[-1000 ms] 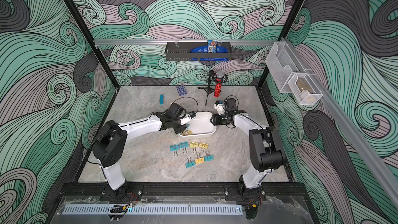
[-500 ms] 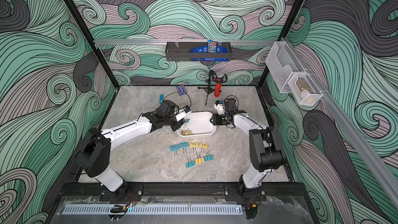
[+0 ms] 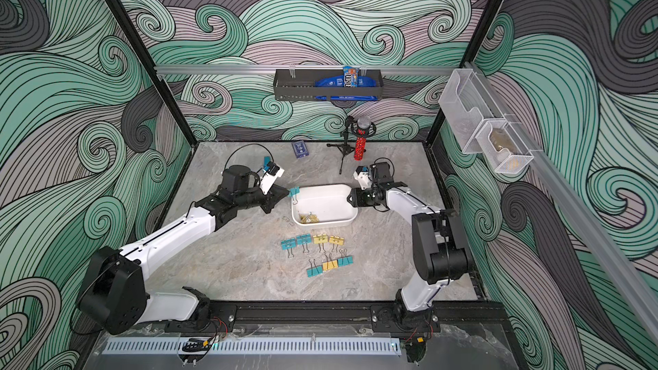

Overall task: Take out the binder clips from the storage box
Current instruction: Pick up the binder clip from the storage box, then place the binder clip at the center of the board.

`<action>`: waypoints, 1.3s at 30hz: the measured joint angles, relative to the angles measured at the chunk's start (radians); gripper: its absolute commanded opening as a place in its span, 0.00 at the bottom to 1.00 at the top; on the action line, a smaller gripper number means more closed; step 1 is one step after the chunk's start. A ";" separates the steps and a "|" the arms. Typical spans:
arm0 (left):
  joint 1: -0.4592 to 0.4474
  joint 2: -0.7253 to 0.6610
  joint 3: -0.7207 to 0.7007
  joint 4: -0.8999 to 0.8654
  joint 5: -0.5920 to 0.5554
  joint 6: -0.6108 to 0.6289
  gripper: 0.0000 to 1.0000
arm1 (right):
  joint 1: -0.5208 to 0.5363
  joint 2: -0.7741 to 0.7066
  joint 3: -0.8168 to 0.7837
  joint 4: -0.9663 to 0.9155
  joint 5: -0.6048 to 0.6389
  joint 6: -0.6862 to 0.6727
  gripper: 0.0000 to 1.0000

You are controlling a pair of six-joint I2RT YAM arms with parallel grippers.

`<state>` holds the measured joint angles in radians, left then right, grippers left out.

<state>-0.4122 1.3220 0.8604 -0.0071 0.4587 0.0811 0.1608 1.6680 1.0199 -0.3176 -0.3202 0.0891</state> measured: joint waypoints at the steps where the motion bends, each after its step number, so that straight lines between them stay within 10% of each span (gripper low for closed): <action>1: 0.008 -0.016 -0.019 0.005 0.009 -0.022 0.12 | 0.000 0.000 0.000 0.000 0.000 0.000 0.47; 18: 0.092 -0.226 -0.336 0.119 0.071 -0.400 0.13 | 0.015 0.000 0.000 0.000 -0.004 0.000 0.47; 39: 0.126 -0.303 -0.514 0.152 0.070 -0.561 0.13 | 0.019 0.000 0.000 0.000 -0.004 0.000 0.47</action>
<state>-0.2859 1.0187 0.3466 0.1452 0.5285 -0.4797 0.1799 1.6680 1.0199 -0.3176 -0.3241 0.0891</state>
